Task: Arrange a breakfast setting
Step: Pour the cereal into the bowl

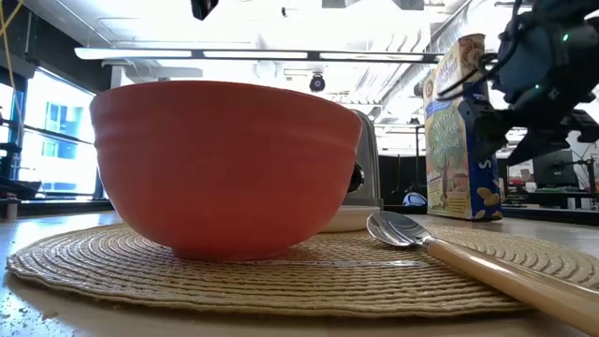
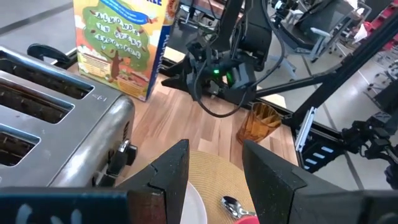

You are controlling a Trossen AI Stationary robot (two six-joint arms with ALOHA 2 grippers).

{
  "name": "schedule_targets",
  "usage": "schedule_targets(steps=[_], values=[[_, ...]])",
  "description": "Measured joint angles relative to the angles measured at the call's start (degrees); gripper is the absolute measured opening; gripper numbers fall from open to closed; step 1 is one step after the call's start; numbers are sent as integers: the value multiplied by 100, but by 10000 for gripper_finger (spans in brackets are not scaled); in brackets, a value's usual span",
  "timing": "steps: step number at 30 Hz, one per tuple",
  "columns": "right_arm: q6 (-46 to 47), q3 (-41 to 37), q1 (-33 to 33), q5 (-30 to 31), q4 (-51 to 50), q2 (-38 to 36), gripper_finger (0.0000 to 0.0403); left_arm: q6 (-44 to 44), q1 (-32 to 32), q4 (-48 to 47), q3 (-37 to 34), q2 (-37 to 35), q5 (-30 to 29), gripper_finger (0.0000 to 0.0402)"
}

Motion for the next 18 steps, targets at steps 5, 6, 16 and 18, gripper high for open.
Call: schedule_targets(steps=[5,6,16,18], values=[[-155,-158,-234,198,316,0,252,15,91,-2,0,0,0,138],[-289,-189,-270,243,461,0,252,15,113,-4,0,0,0,138],[-756,-408,-831,629,966,0,252,20,342,-4,0,0,5,138],[-756,-408,-963,762,1026,0,252,21,379,-4,0,0,8,138]])
